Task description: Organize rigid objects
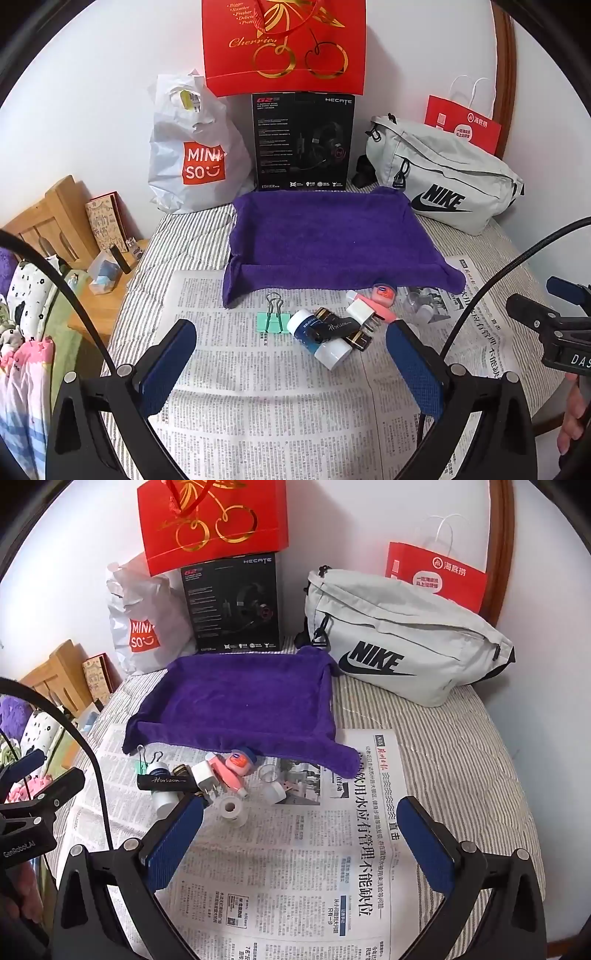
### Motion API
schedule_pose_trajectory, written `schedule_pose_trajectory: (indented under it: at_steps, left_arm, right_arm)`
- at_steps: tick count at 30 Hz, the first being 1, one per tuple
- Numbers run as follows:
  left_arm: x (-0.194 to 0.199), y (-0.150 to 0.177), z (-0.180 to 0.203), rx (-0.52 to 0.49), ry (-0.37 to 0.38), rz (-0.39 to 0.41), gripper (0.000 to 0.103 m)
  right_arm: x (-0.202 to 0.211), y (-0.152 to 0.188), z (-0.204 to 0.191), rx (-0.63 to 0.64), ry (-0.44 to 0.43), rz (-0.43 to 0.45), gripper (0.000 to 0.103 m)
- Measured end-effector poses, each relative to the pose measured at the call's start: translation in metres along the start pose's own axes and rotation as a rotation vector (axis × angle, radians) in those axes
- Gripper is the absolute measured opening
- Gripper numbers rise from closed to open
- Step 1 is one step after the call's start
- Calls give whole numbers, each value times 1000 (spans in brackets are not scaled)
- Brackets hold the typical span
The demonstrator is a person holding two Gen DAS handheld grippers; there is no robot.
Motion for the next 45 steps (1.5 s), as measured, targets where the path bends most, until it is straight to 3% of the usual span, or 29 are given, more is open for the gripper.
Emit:
schedule_pose_trajectory:
  at_steps: [45]
  left_arm:
    - [2, 7, -5, 1, -3, -2, 103]
  right_arm:
    - [9, 2, -2, 0, -14, 14, 103]
Point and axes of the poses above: each gripper's, at about its wrist camera, not at the fingertips, and x roughly against the way its jaws point, z to its right, y to its underside, the point moved 3 cm from there along -x, roughly the way its jaws point, and after that the axes turned 5 degrees about y, right-handed, at the moved point
